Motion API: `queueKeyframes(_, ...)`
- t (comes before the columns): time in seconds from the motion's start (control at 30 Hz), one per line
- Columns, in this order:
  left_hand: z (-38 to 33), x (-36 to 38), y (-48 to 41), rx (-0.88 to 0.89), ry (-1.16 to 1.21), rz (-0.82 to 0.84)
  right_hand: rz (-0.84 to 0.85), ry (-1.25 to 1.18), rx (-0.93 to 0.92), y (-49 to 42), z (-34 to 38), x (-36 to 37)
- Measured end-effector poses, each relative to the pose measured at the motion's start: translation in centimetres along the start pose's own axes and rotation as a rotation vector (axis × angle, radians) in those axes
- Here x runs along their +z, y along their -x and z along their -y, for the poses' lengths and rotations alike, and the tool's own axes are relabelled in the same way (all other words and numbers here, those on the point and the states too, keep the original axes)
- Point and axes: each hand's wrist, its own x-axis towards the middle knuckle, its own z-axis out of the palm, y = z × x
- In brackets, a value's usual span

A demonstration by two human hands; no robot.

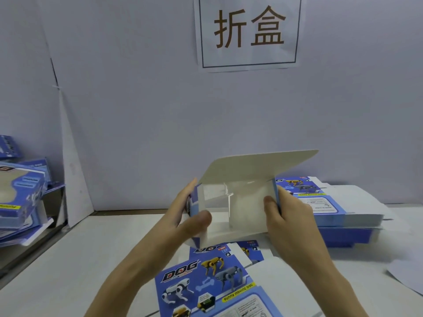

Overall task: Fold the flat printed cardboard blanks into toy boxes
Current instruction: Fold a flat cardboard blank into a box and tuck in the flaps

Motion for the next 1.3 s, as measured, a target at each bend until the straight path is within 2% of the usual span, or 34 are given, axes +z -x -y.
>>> queueKeyframes(0.13,-0.4,0.6,1.4,0.053,-0.002,-0.041,0.023,0.031,-0.153,0.5,0.5,0.2)
queueKeyframes(0.2,0.2,0.6,1.4,0.066,-0.17,-0.288,0.063,0.105,-0.234,0.9,1.2,0.6)
queueKeyframes(0.27,0.4,0.8,1.2,0.073,-0.473,-0.455,0.055,0.139,-0.267,1.0,1.4,1.0)
queueKeyframes(0.33,0.1,1.2,1.2,0.088,-0.622,-0.542,-0.004,0.169,-0.265,1.0,1.1,1.3)
queueKeyframes(0.43,0.0,1.1,1.2,0.178,-0.734,-0.607,-0.005,0.159,-0.169,1.1,1.0,1.5)
queueKeyframes(0.53,0.0,0.6,1.3,0.252,-0.819,-0.598,0.039,0.019,-0.173,1.2,1.3,1.3)
queueKeyframes(0.6,-0.3,0.6,1.5,0.332,-0.874,-0.579,0.097,0.027,-0.109,1.1,1.1,1.1)
queueKeyframes(0.63,-0.5,0.7,1.6,0.374,-0.83,-0.558,0.105,0.013,-0.063,1.1,1.1,1.1)
queueKeyframes(0.7,-0.8,0.8,1.7,0.381,-0.57,-0.48,0.067,-0.122,0.068,0.8,1.1,0.9)
queueKeyframes(0.77,-0.8,0.5,1.9,0.388,-0.271,-0.379,0.065,-0.396,0.296,0.5,1.1,0.7)
queueKeyframes(0.8,-0.8,0.2,2.1,0.437,-0.254,-0.316,0.08,-0.53,0.396,0.4,1.2,0.6)
queueKeyframes(0.9,-0.3,0.5,2.2,0.565,-0.622,-0.161,0.156,-0.7,0.54,0.2,1.8,-0.2)
queueKeyframes(0.97,0.4,0.9,2.0,0.563,-0.772,-0.17,0.262,-0.721,0.521,0.3,2.0,-0.7)
queueKeyframes(1.07,0.3,1.0,1.5,0.537,-0.784,-0.268,0.399,-0.553,0.408,0.4,1.7,-1.3)
queueKeyframes(1.13,0.3,0.4,1.5,0.53,-0.762,-0.283,0.43,-0.43,0.33,0.4,1.8,-1.8)
queueKeyframes(1.2,0.7,-0.2,1.7,0.532,-0.761,-0.246,0.327,-0.428,0.238,0.1,1.9,-2.4)
queueKeyframes(1.3,0.3,-0.4,1.6,0.504,-0.789,-0.179,0.026,-0.591,0.054,-0.2,1.8,-3.8)
